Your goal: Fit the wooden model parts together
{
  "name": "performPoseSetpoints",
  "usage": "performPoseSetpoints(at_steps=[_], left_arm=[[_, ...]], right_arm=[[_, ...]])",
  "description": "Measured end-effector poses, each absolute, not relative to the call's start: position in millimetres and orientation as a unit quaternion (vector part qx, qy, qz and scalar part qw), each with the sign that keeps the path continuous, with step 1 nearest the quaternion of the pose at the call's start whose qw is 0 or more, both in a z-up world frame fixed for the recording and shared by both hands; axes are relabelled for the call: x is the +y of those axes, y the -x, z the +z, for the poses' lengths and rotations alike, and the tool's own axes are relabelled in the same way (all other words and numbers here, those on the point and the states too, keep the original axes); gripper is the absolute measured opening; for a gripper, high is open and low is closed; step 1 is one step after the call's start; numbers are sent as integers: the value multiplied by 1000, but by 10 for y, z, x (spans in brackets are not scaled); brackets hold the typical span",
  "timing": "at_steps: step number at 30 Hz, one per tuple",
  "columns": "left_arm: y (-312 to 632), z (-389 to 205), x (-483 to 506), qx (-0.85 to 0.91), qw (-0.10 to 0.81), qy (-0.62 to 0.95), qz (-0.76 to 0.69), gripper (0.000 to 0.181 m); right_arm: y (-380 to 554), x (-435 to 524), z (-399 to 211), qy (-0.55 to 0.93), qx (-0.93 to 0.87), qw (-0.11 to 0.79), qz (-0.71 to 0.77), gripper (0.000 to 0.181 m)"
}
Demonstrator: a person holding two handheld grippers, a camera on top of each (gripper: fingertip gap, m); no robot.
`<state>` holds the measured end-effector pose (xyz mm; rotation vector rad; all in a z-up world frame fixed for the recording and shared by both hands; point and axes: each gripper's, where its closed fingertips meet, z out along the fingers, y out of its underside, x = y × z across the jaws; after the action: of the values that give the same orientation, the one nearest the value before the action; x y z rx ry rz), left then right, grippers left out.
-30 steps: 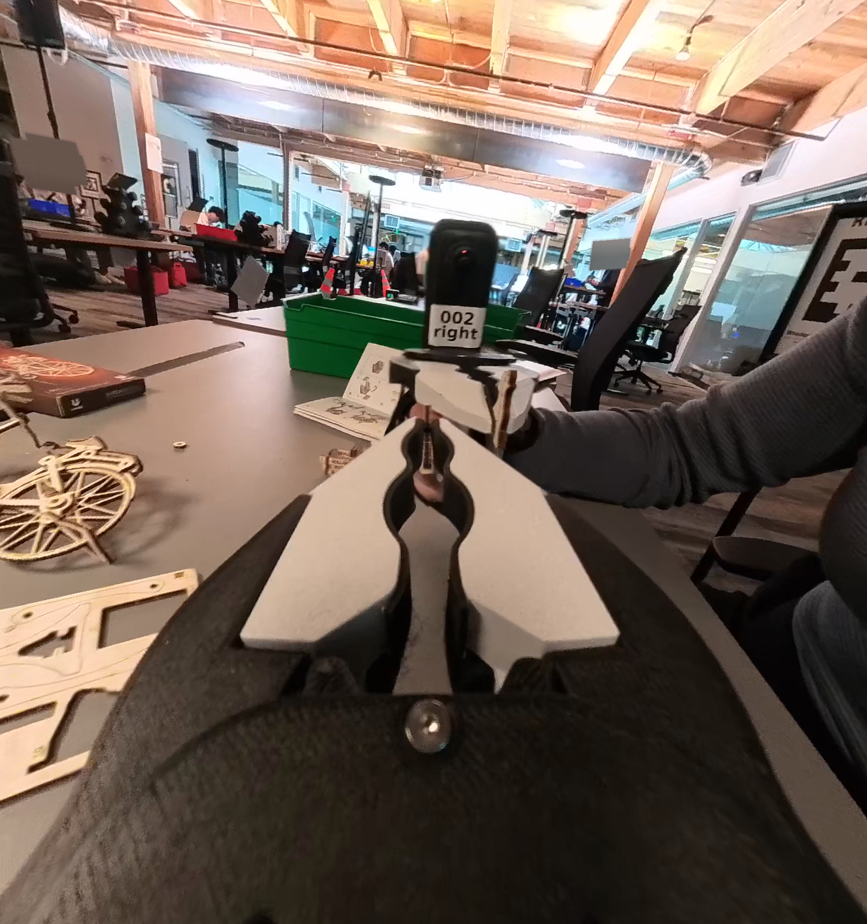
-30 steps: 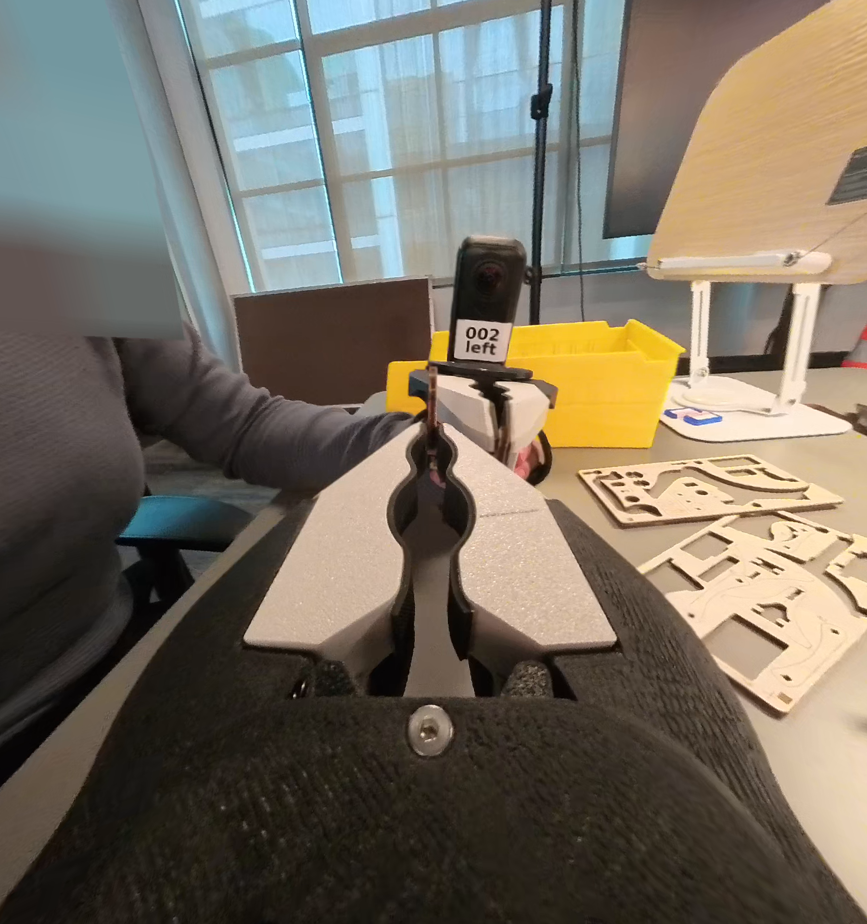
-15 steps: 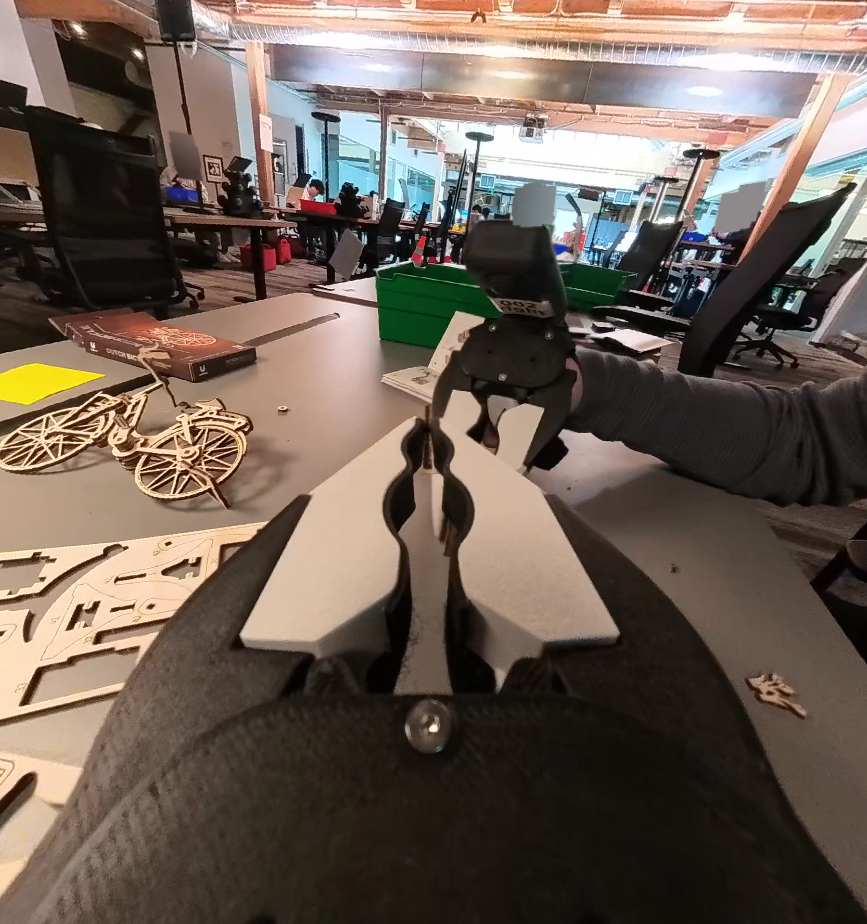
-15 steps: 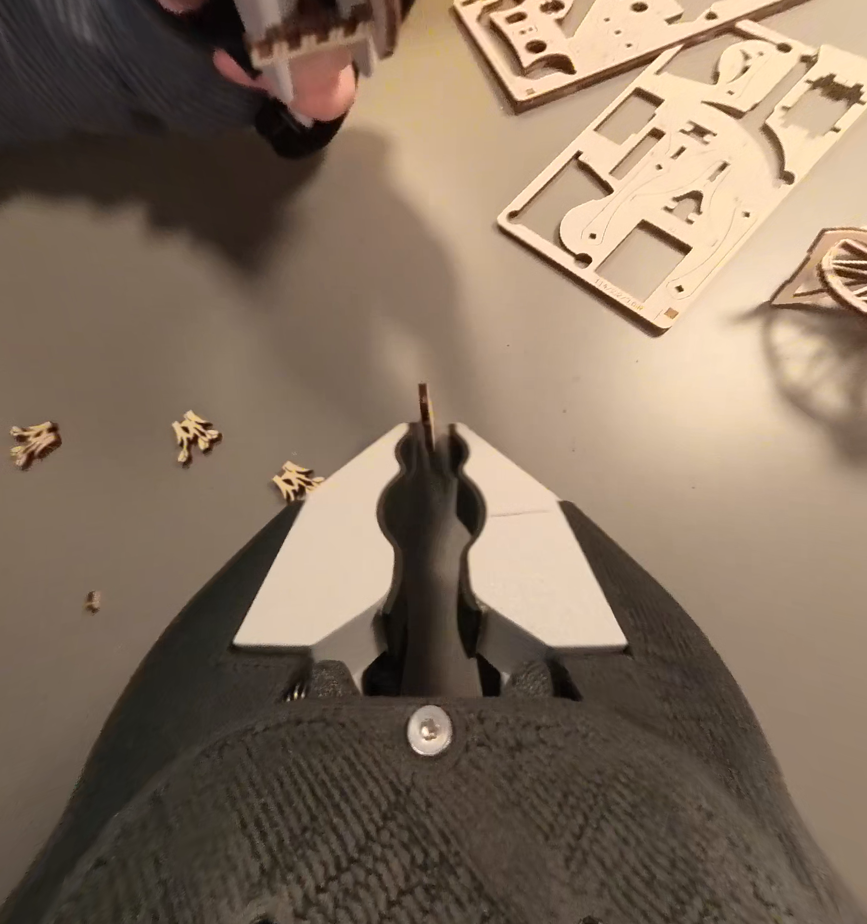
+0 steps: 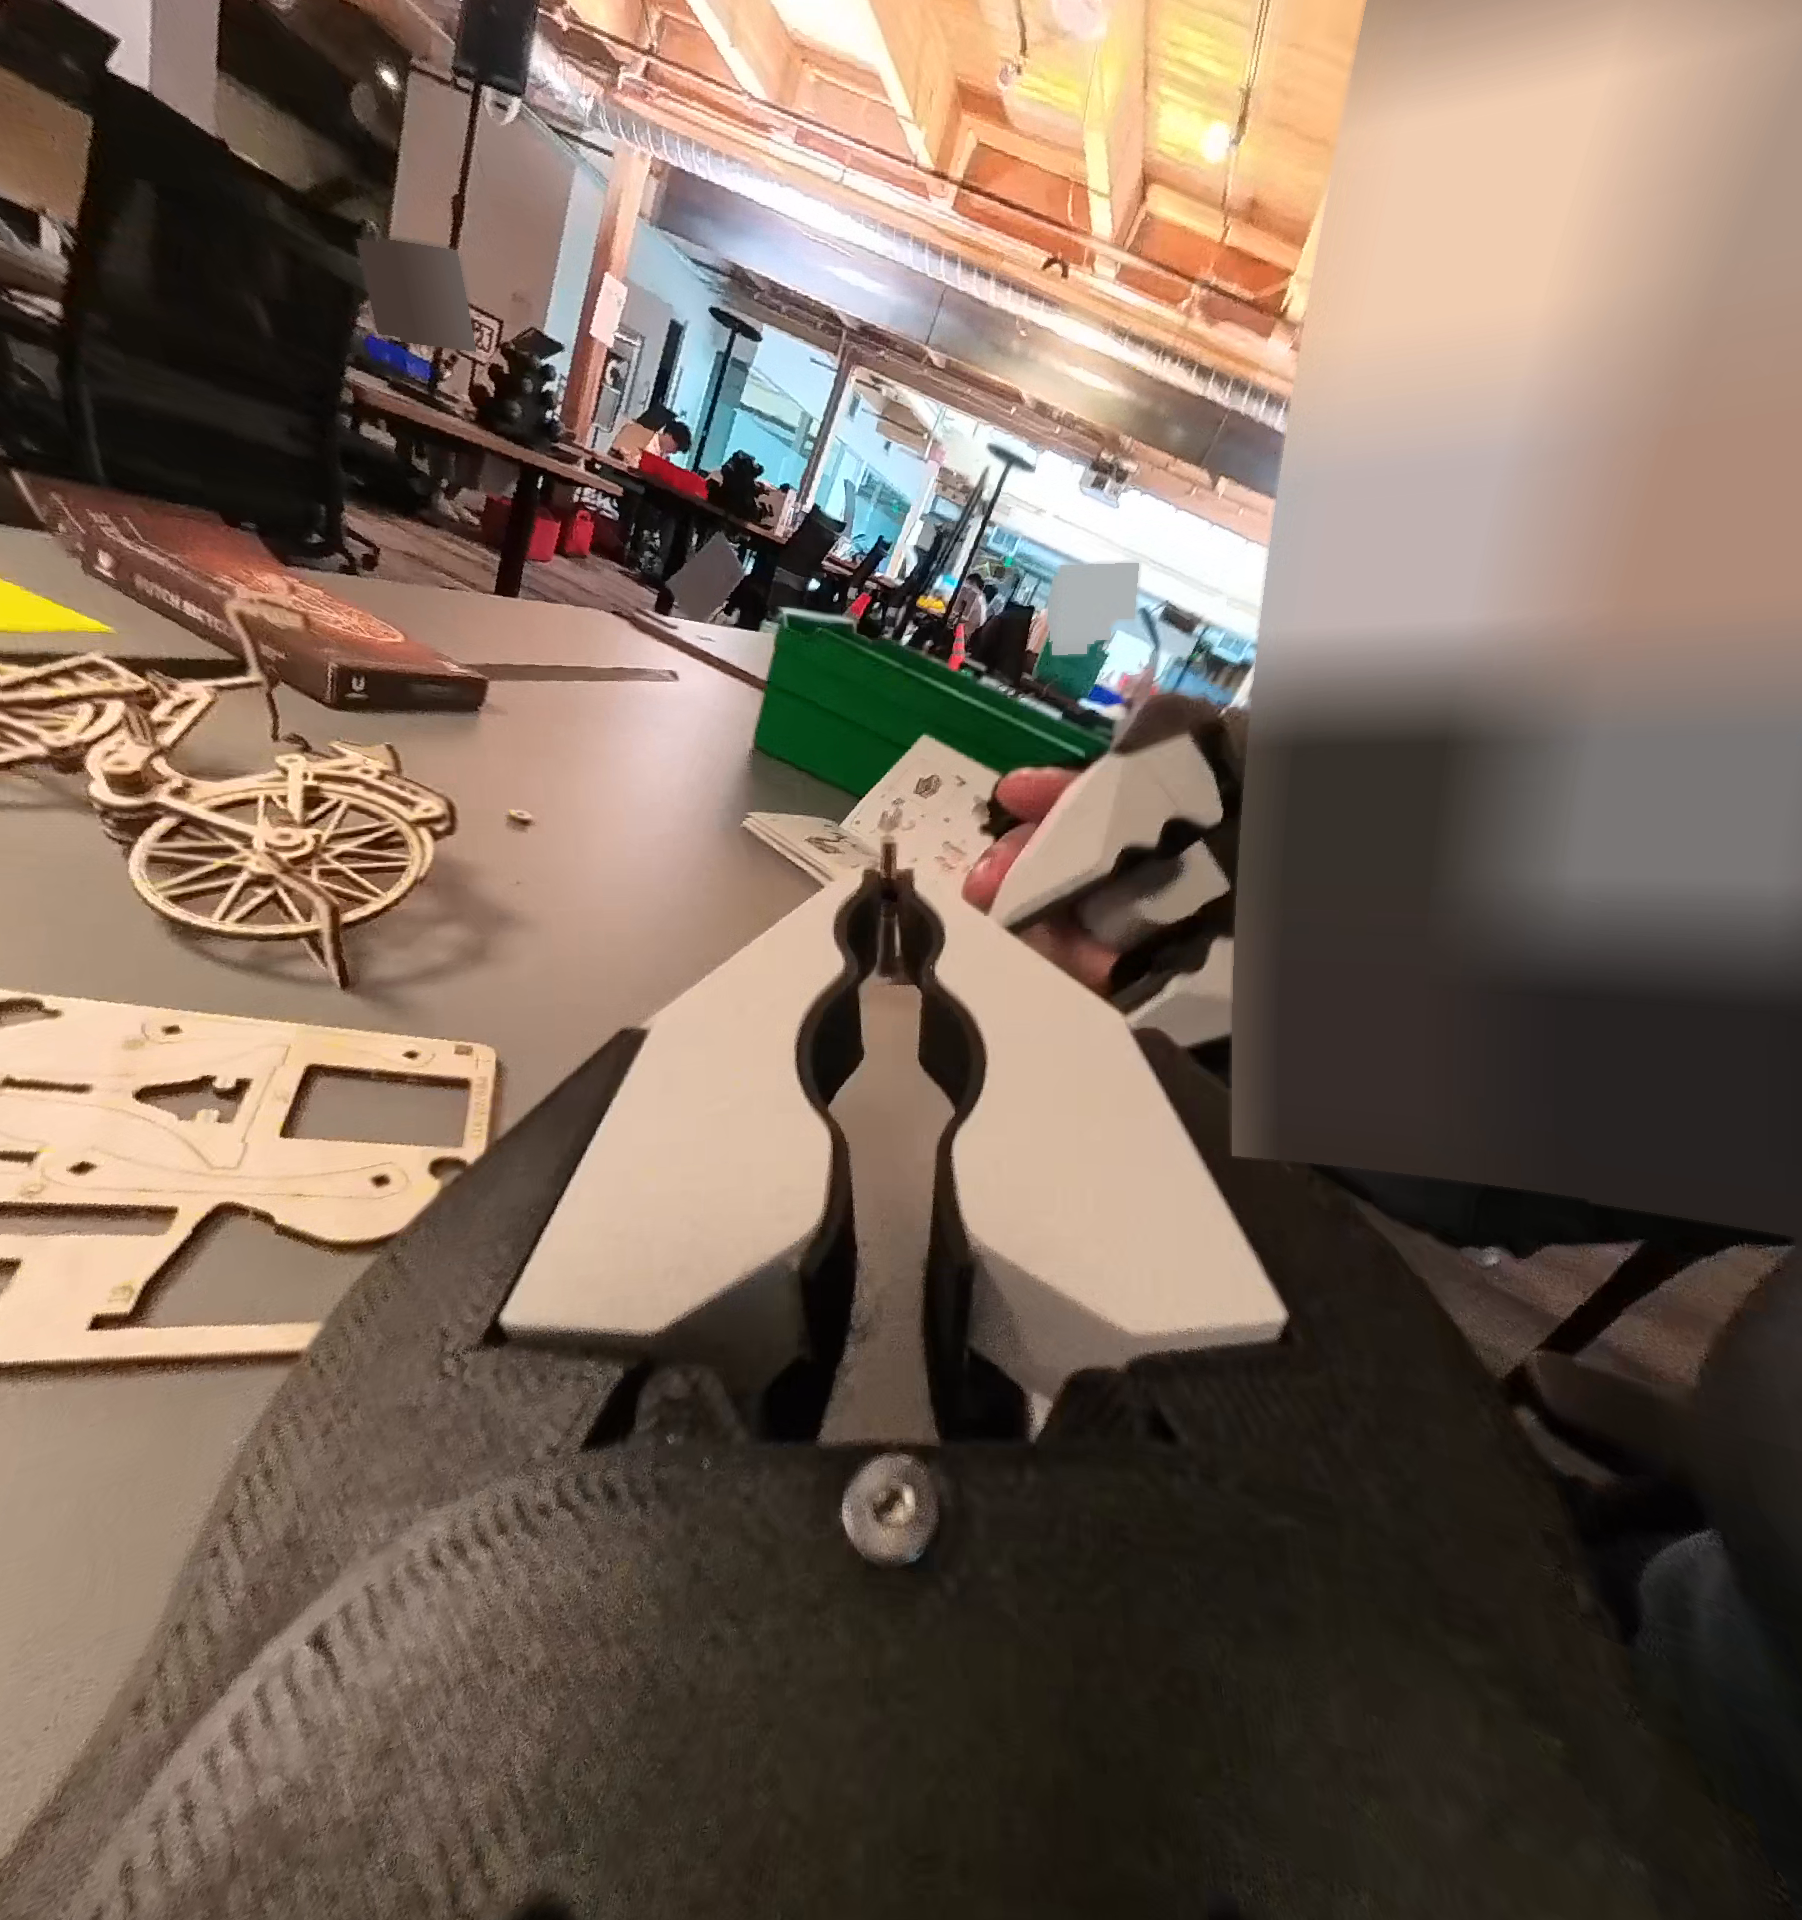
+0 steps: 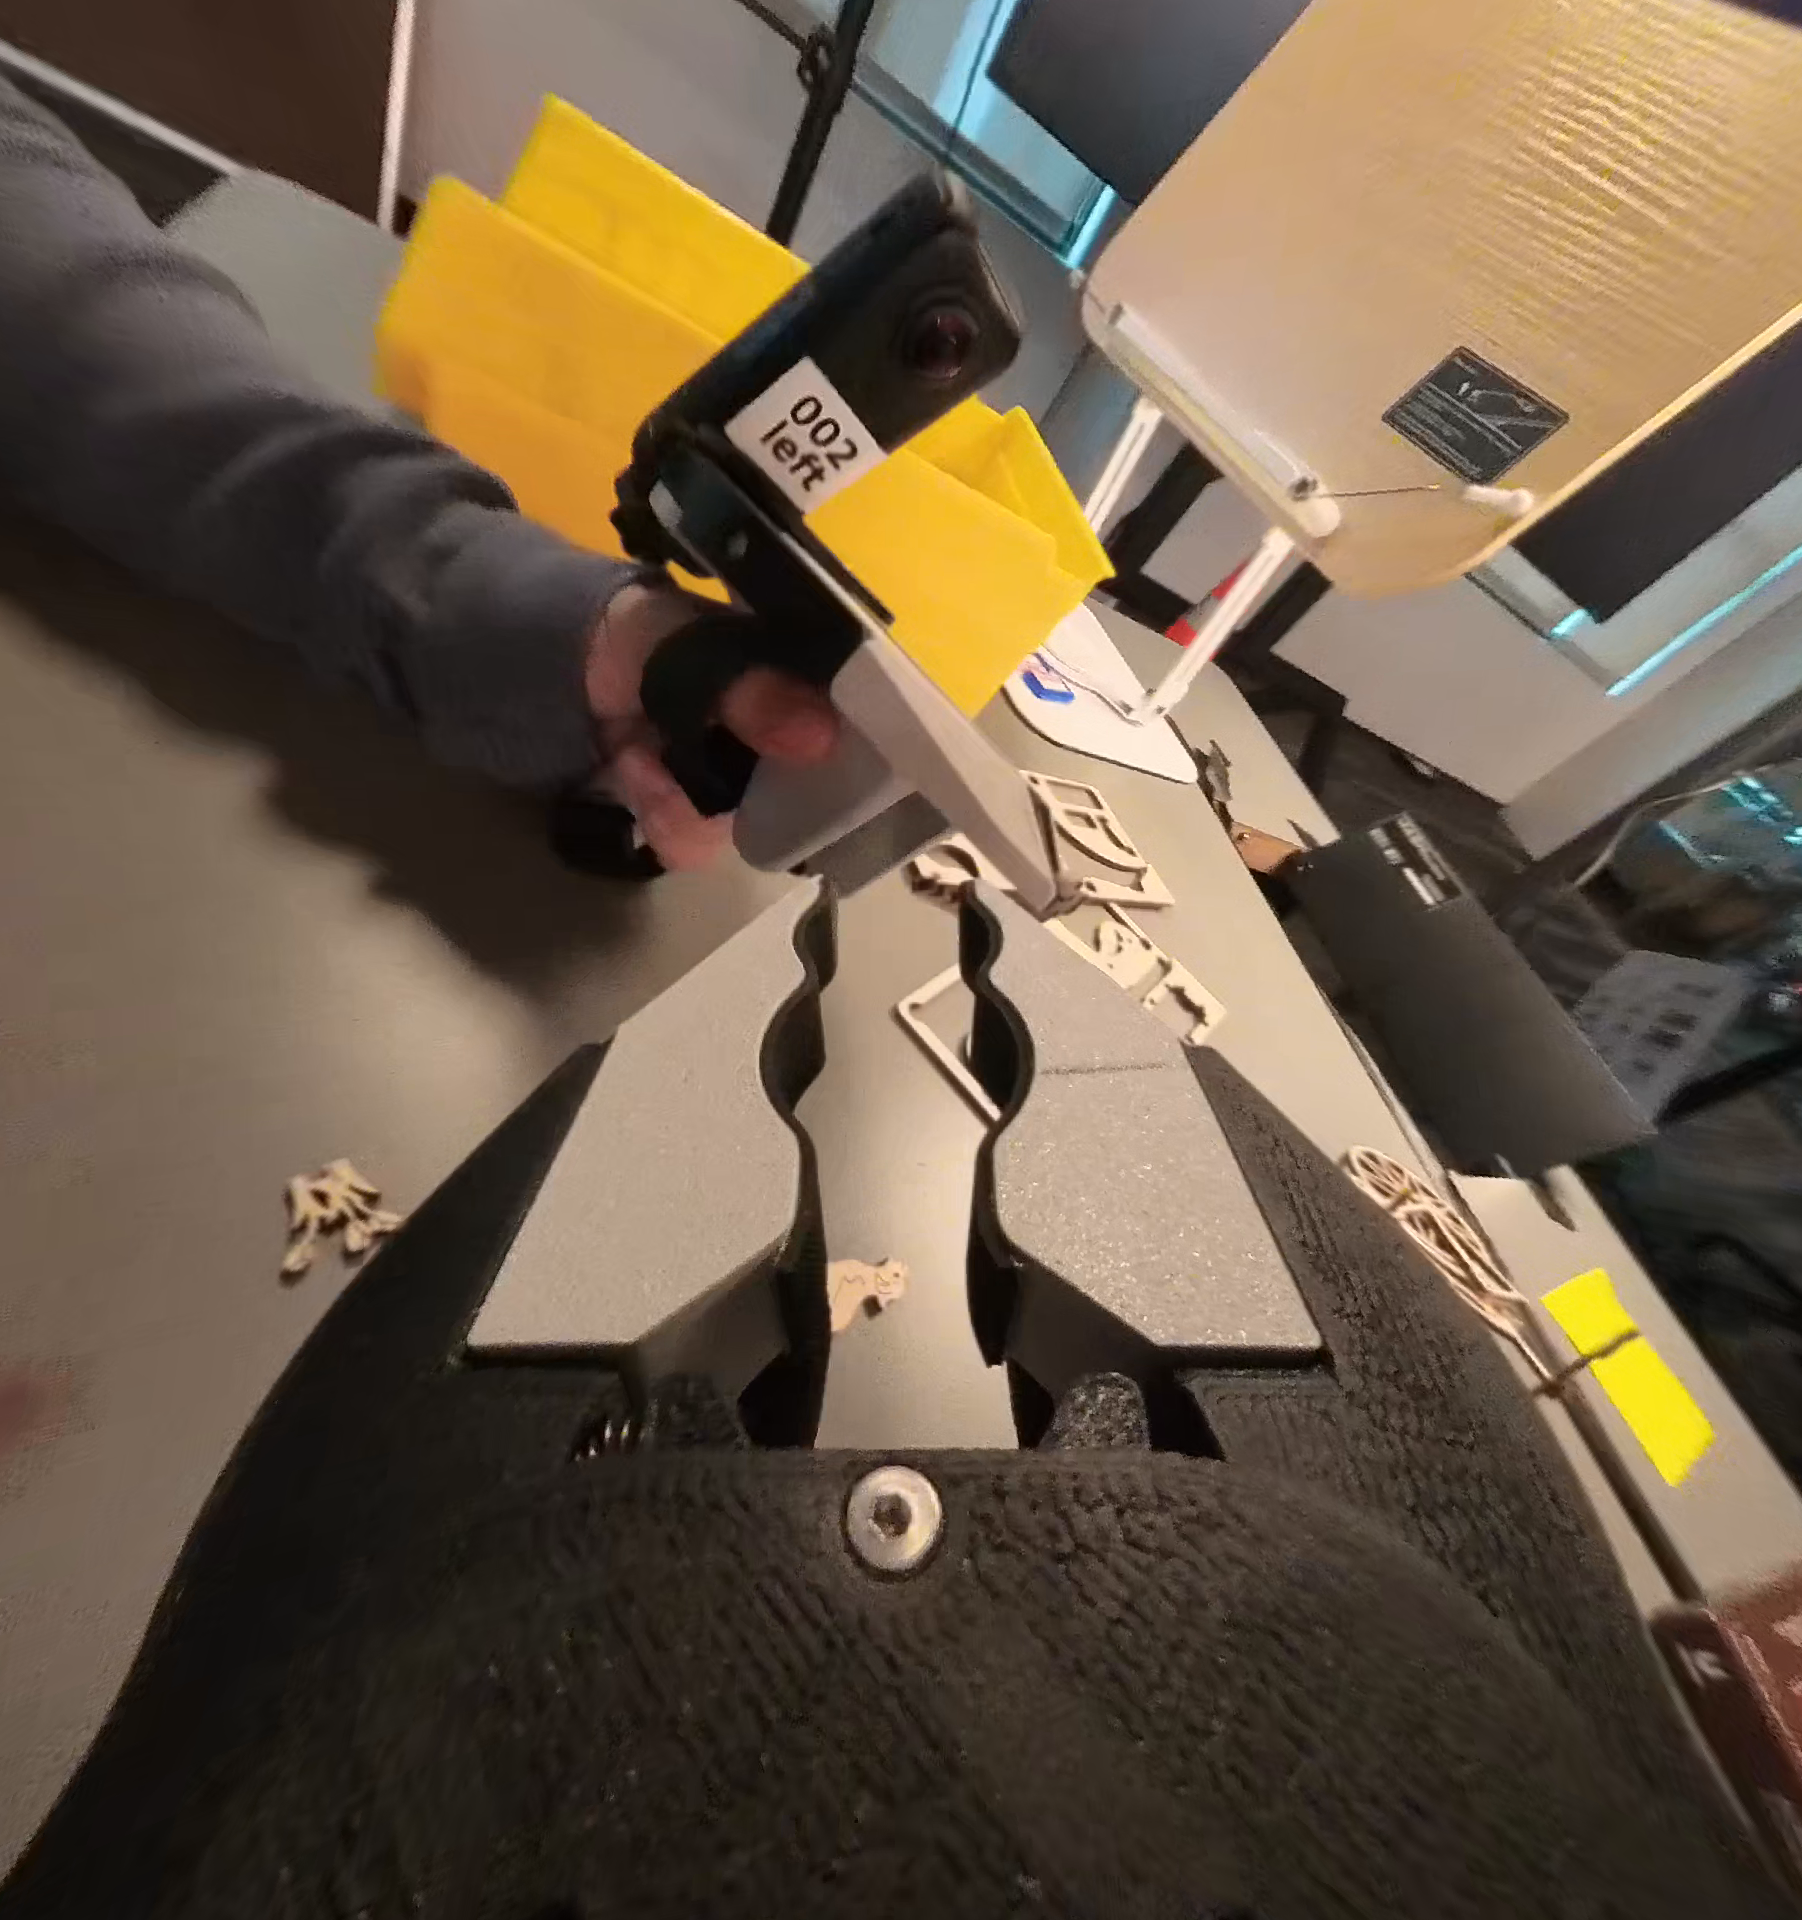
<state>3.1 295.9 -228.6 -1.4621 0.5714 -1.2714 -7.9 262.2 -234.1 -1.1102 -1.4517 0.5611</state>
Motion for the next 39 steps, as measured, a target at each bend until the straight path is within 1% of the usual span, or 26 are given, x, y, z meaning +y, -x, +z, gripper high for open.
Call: performPoseSetpoints(at_steps=[3,8,10,12,16,17,22,24,27,29,30,32,34,39], left_arm=[[3,-2285,2993,220,524,614,-547,1],[-15,-2312,2981,235,529,623,-526,1],[-16,-2309,2976,239,534,623,-520,1],[-12,-2307,2977,239,535,623,-518,1],[-7,-2305,2980,238,537,622,-517,1],[-7,-2311,2979,240,537,624,-515,1],[-31,-2316,2963,249,539,624,-508,1],[-31,-2315,2962,249,538,623,-510,1],[-25,-2313,2969,243,536,623,-515,1],[-23,-2319,2968,243,529,624,-521,1],[-24,-2328,2967,246,525,626,-521,3],[-41,-2374,2958,266,513,636,-511,16],[-34,-2435,2976,285,507,651,-487,22],[-51,-2534,2948,325,494,667,-453,22]], right_arm=[[116,2695,-2402,467,-617,601,201,15],[128,2724,-2391,454,-611,624,177,5],[124,2721,-2376,449,-611,628,172,6],[130,2707,-2374,443,-616,631,164,11],[142,2711,-2363,440,-615,639,145,11],[135,2729,-2331,440,-607,647,139,17],[129,2737,-2301,442,-602,651,135,22],[141,2744,-2333,441,-606,650,126,18],[141,2732,-2327,433,-609,653,118,5],[138,2728,-2339,430,-616,651,111,4],[130,2734,-2348,427,-621,649,106,3],[107,2751,-2387,424,-634,640,93,3],[91,2754,-2436,420,-649,629,82,3],[80,2720,-2557,400,-689,602,49,3]])
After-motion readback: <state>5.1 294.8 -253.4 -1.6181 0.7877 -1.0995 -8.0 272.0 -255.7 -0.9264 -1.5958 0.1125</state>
